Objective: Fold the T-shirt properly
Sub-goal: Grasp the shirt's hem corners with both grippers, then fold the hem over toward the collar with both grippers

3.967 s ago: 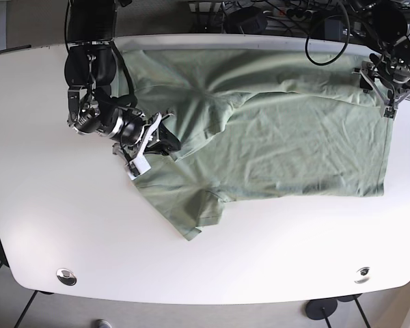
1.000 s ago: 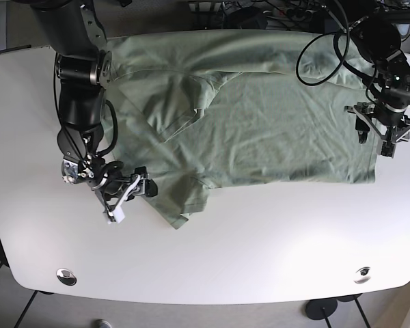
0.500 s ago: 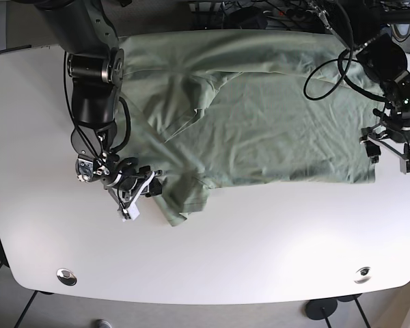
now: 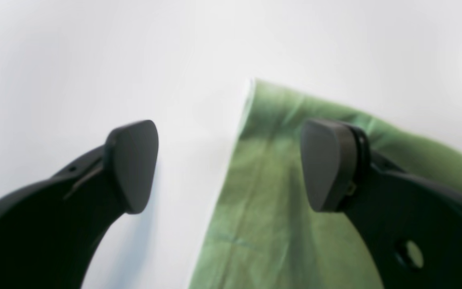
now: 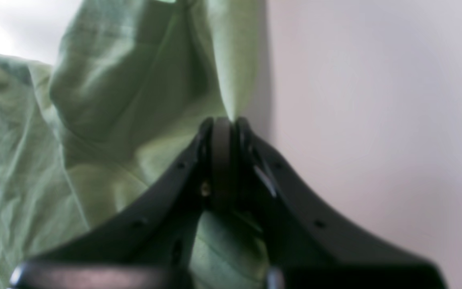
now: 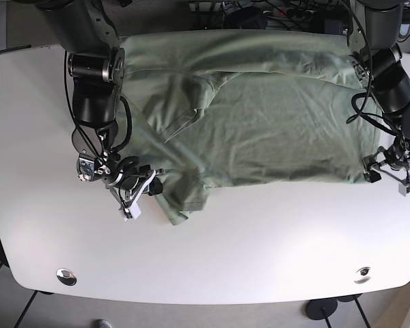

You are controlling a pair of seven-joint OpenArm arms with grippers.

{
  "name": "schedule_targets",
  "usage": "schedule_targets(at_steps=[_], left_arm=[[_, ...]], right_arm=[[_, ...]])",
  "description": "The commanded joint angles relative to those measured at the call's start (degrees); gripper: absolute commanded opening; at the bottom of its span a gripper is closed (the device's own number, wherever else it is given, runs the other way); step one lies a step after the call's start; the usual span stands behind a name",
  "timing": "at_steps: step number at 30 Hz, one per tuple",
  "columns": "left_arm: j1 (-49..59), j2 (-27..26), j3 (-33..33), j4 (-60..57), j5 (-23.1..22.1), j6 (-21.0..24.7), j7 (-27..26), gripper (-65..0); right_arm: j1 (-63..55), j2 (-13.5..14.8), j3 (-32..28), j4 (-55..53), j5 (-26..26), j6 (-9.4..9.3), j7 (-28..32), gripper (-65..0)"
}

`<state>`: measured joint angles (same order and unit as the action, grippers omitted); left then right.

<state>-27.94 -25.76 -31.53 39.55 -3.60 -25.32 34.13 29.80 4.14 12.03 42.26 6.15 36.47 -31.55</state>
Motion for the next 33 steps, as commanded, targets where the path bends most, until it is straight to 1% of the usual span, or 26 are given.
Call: schedule_targets(at_steps=[1,3,7,8,9,10,11,12,13,14,16,19,20,22,23,25,28,31,32,33], left_arm=[[-2.1,-1.0,1.2,-0.8,-0.6,-3.1,-1.5,-12.4],[-2.3,-0.7,2.5,-2.2,-0.6,-4.9,-1.5,-12.5],[-2.3,1.1,2.6,-3.8,-0.6,-5.1,-1.6,-12.6],[-2.3,1.3,2.6,-3.8,-0.6,-5.1,-1.6,-13.3],[-2.3,1.3,2.6,-3.8,-0.6,-5.1,-1.6,-16.8],[-2.3,1.4,2.6,-3.8,-0.6,-4.9,-1.7,-27.4],[-2.2,1.4,2.6,-3.8,-0.6,-4.8,-2.0,-36.4],[-2.1,1.4,2.6,-3.8,-0.3,-4.8,-3.8,-49.7],[-2.0,1.4,2.6,-3.8,-0.2,-4.8,-5.2,-56.8],[-2.0,1.4,2.6,-3.8,-0.1,-4.8,-5.8,-61.0],[-2.0,1.4,2.6,-3.4,-0.2,-5.1,-5.9,-62.8],[-2.0,1.3,2.3,-1.3,-0.6,-5.5,-5.8,-64.9],[-2.0,1.3,2.2,1.1,-0.6,-6.5,-5.0,-64.9],[-1.1,2.2,2.1,5.6,-0.6,-8.8,-1.5,-64.9],[0.6,3.7,2.0,9.6,-0.7,-10.2,0.0,-65.0],[4.0,6.2,0.5,18.1,-0.6,-10.8,0.6,-65.0],[7.2,9.2,-2.3,28.0,-0.6,-10.9,5.7,-65.0],[9.9,11.1,-2.7,37.1,-0.6,-11.2,10.3,-65.0],[11.4,11.6,-3.0,41.1,-0.7,-12.9,12.2,-65.0],[12.0,12.7,-3.6,43.7,-0.6,-14.1,13.5,-65.0]], right_arm=[[1.4,0.3,0.1,0.4,-0.8,0.23,-0.6,-63.1],[1.4,0.3,0.2,0.5,-0.7,0.23,-0.6,-63.1],[1.4,0.3,0.3,0.6,-0.7,0.23,-0.6,-63.1],[1.4,0.3,0.3,0.6,-0.7,0.23,-0.6,-63.1],[1.4,0.3,0.3,0.6,-0.7,0.23,-0.6,-63.1],[1.4,0.2,0.3,0.6,-0.7,0.23,-0.6,-63.1],[1.4,0.2,0.3,0.6,-0.7,0.23,-0.6,-63.1],[1.4,0.2,0.3,0.6,-0.7,0.23,-0.6,-63.1],[1.4,0.2,0.3,0.6,-0.7,0.23,-0.6,-63.3],[1.4,0.1,0.3,0.6,-0.7,0.23,-0.6,-63.4],[1.4,-0.7,0.3,0.8,-0.7,0.15,-0.5,-63.6],[1.4,-0.8,0.3,2.2,-0.7,0.15,-0.5,-63.6],[1.4,-0.8,0.3,3.9,-0.7,0.15,-0.7,-63.6],[0.3,-0.8,0.3,7.5,-0.7,0.06,-1.0,-63.6],[-0.2,-0.8,0.3,10.8,-0.7,0.06,-2.3,-63.6],[-1.2,-0.8,0.3,16.5,-0.7,0.06,-6.0,-63.6],[-3.4,-0.8,0.3,24.8,-0.7,0.15,-10.0,-63.6],[-6.2,-0.8,0.3,34.8,-0.7,0.5,-15.7,-63.6],[-8.0,-0.8,0.3,39.7,-0.7,0.5,-18.8,-63.6],[-9.3,-0.8,0.3,43.0,-0.7,0.5,-20.4,-63.6]])
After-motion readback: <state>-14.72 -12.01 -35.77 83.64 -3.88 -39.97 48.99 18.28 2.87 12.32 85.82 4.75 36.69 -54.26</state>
